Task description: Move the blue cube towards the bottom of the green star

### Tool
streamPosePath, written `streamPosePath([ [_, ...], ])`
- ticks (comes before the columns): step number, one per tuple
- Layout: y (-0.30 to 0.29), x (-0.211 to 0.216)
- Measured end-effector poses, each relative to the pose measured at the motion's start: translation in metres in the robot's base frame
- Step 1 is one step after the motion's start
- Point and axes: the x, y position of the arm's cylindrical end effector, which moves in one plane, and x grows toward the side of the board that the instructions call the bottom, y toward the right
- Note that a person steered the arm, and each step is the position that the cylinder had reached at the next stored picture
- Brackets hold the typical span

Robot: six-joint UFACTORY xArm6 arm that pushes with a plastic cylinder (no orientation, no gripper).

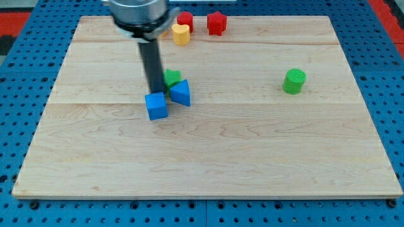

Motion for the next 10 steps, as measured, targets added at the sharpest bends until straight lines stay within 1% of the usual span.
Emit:
streamPosePath([
  [2,0.103,0.0],
  [3,0.057,0.014],
  [4,-0.003,0.016],
  [5,-0.041,0.016],
  [6,-0.1,0.016],
  [7,-0.122,0.028],
  [9,-0.051,0.039],
  [10,-0.054,0.06],
])
